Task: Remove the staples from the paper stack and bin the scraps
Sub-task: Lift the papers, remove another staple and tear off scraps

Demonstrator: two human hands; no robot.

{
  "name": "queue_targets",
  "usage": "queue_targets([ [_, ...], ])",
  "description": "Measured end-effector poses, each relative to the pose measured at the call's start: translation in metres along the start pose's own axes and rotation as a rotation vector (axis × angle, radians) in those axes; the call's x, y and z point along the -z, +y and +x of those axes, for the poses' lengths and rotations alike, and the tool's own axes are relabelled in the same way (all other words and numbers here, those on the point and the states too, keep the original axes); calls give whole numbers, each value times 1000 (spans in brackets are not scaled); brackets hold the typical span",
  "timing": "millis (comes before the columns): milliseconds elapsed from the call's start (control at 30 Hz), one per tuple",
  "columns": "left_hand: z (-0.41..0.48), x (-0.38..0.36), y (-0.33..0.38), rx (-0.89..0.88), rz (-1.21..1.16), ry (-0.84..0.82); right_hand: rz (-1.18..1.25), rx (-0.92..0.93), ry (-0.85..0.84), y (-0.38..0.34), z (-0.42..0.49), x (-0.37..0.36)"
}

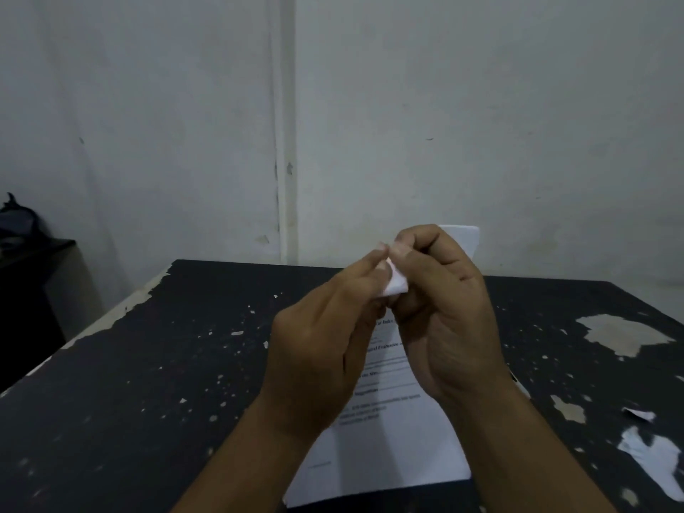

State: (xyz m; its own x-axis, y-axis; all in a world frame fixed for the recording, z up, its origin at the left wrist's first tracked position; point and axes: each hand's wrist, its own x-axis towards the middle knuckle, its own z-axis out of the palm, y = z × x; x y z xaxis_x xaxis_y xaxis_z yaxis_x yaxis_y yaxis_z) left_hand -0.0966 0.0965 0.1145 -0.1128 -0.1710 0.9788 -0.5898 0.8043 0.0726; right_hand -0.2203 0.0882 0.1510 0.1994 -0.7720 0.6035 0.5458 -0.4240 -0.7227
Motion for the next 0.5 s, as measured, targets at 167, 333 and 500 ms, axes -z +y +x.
queue_targets([
  [167, 0, 8, 11, -61, -54, 24, 91, 34, -113, -8, -14, 2],
  [333, 4, 11, 25, -40, -60, 92, 101, 58, -155, -13, -21, 3],
  [500, 6, 12, 25, -32, -80, 87, 155, 3, -156, -17, -19, 2],
])
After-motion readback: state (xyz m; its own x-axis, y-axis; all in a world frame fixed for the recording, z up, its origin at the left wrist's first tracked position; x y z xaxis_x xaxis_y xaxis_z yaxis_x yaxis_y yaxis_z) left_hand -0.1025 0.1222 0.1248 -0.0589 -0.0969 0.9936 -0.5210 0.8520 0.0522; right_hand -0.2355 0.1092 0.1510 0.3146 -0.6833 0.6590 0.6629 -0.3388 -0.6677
